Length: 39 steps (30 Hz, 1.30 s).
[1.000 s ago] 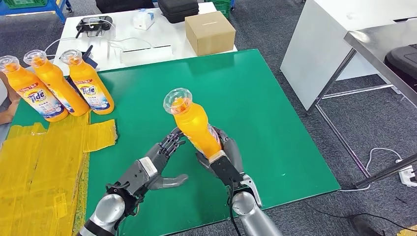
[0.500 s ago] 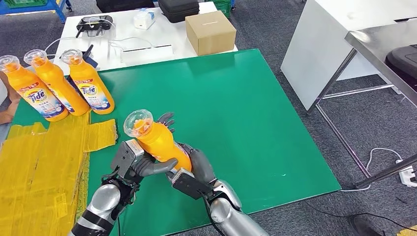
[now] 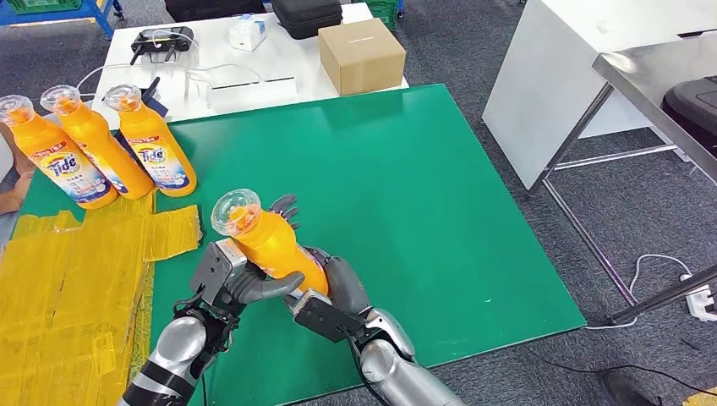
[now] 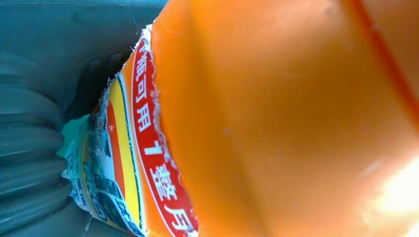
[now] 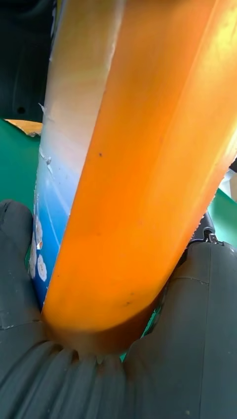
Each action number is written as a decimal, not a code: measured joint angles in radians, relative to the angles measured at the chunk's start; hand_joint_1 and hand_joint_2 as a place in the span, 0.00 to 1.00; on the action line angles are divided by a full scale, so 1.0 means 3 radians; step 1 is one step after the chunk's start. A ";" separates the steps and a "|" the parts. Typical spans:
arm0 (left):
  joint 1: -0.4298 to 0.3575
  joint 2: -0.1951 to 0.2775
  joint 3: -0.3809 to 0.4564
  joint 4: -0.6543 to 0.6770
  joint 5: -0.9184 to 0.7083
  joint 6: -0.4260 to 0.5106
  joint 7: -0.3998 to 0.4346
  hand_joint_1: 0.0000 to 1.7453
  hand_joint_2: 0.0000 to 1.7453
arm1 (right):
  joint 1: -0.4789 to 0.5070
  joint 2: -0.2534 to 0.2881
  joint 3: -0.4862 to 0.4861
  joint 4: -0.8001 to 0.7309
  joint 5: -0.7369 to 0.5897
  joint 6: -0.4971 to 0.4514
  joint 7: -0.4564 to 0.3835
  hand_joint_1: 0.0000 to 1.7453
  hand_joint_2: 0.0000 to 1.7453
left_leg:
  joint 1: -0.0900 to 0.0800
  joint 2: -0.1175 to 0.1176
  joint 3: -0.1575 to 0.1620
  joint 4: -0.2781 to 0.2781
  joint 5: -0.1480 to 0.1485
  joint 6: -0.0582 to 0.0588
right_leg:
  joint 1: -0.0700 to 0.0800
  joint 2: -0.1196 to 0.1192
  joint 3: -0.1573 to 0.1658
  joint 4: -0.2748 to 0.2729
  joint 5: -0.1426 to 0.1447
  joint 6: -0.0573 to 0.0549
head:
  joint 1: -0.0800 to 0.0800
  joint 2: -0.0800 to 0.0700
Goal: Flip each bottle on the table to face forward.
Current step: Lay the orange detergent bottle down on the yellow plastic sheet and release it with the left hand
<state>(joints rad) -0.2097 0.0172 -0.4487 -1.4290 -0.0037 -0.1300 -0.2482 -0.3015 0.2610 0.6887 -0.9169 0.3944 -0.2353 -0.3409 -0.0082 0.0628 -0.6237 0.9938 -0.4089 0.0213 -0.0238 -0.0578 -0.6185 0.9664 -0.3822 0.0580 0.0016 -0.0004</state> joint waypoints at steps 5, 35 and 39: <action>0.0000 -0.0001 0.0011 0.0003 0.0038 0.0031 -0.0007 1.00 1.00 | -0.0019 -0.0005 0.0043 0.0020 -0.0048 -0.0030 0.0008 0.97 1.00 | 0.0000 0.0000 0.0000 0.0000 0.0000 0.0000 | 0.0000 0.0000 0.0000 0.0000 0.0000 0.0000 | 0.0000 0.0000; -0.0052 0.0080 0.0225 -0.0295 -0.2341 0.1660 0.0188 1.00 1.00 | 0.0531 -0.0261 -0.0307 -0.1297 -0.0184 -0.0445 -0.0104 0.00 1.00 | 0.0000 -0.0003 -0.0002 0.0000 -0.0001 0.0000 | 0.0000 -0.0001 -0.0001 0.0000 0.0000 0.0000 | 0.0000 0.0000; -0.0068 0.0170 0.0243 -0.0309 -0.3263 0.1700 0.0623 1.00 1.00 | 0.0711 -0.0308 -0.0438 -0.1714 -0.0251 -0.0457 -0.0203 0.00 1.00 | 0.0000 -0.0004 -0.0002 0.0000 -0.0001 0.0000 | 0.0000 -0.0001 -0.0001 0.0000 0.0000 0.0000 | 0.0000 0.0000</action>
<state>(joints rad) -0.2300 0.0681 -0.3759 -1.5218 -0.9825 0.3802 -0.0615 -0.0883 0.1686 0.5573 -1.4309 0.3191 -0.3724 -0.4016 -0.0083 0.0618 -0.6242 0.9939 -0.4092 0.0213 -0.0239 -0.0582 -0.6189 0.9663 -0.3823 0.0580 0.0016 -0.0004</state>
